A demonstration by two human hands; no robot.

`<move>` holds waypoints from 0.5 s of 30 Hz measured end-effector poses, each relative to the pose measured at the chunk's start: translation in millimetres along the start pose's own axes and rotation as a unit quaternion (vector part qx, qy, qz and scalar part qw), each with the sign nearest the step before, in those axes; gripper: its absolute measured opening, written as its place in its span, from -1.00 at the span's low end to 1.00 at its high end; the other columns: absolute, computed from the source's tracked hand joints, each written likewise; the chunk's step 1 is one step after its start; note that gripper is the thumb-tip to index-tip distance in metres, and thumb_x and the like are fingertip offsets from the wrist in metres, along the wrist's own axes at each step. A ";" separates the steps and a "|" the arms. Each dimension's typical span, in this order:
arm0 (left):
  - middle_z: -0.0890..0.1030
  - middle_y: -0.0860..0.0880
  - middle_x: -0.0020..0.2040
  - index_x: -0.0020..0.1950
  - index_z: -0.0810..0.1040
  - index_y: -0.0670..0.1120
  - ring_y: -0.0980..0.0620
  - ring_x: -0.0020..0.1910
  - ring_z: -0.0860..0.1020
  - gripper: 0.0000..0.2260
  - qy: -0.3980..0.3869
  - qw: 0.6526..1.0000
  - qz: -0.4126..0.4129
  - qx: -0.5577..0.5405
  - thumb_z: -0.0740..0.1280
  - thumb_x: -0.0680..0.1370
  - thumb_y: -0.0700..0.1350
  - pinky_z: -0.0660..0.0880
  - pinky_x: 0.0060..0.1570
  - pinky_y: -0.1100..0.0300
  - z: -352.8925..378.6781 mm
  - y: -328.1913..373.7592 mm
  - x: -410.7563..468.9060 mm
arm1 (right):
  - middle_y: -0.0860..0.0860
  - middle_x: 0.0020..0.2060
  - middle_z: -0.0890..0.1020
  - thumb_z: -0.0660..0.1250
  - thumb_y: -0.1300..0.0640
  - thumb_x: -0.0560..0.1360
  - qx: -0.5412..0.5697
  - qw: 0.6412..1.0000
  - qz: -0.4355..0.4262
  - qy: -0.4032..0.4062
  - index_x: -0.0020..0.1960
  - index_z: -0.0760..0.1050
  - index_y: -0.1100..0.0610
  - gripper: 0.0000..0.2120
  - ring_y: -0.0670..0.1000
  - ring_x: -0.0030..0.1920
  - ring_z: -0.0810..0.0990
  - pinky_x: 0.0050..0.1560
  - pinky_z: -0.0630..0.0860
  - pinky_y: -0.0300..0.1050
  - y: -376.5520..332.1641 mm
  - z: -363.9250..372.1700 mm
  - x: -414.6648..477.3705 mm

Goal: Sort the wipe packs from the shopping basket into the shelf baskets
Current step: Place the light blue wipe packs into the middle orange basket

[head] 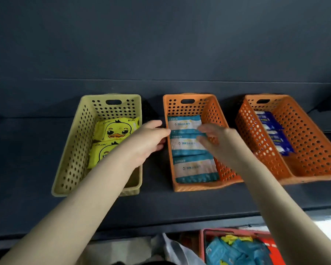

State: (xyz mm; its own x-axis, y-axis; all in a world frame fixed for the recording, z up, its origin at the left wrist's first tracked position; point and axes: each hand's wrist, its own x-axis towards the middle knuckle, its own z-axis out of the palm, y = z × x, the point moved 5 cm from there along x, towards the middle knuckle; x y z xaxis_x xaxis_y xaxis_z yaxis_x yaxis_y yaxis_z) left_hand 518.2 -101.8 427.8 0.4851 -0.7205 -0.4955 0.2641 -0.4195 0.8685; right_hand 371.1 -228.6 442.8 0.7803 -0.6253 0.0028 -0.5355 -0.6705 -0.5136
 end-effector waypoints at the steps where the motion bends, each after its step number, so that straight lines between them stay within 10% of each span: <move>1: 0.47 -0.05 0.35 0.51 0.26 -0.07 -0.01 0.25 0.48 -0.53 -0.004 0.999 0.028 0.021 0.27 0.61 -0.20 0.45 0.21 0.10 -3.6 4.5 -14.2 | -0.03 0.18 0.62 0.32 0.07 0.55 0.008 0.999 -0.003 0.048 0.28 0.51 0.08 -0.69 -0.05 0.15 0.60 0.17 0.54 -0.13 -8.4 -9.5 -14.7; 7: 0.62 0.16 0.11 0.17 0.52 0.08 0.22 0.12 0.56 -0.80 -0.003 0.970 0.209 0.127 0.22 0.63 -0.16 0.46 0.19 0.22 -30.3 -17.5 -104.4 | -0.02 0.00 0.66 0.34 0.20 0.53 0.013 0.977 0.022 0.212 0.16 0.60 0.15 -0.78 -0.10 -0.20 0.52 -0.11 0.36 -0.29 -48.8 -7.2 -129.2; 15: 0.67 0.12 0.02 0.09 0.55 0.06 0.19 0.01 0.61 -0.81 -0.169 0.956 0.144 0.193 0.18 0.64 -0.16 0.48 0.01 0.29 -16.0 -160.3 -185.7 | 0.00 0.09 0.67 0.35 0.16 0.52 0.058 0.960 0.244 0.122 0.21 0.58 0.07 -0.74 0.04 0.11 0.63 0.08 0.49 -0.17 -26.9 122.2 -312.6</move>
State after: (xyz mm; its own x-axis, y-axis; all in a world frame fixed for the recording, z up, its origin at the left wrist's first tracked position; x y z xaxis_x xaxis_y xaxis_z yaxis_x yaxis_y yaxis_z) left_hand 399.1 108.1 380.7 0.1767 -0.9466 -0.2698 -0.1985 -0.3027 0.9322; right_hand 181.1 33.7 350.9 0.3387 -0.9384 -0.0687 -0.7681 -0.2336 -0.5962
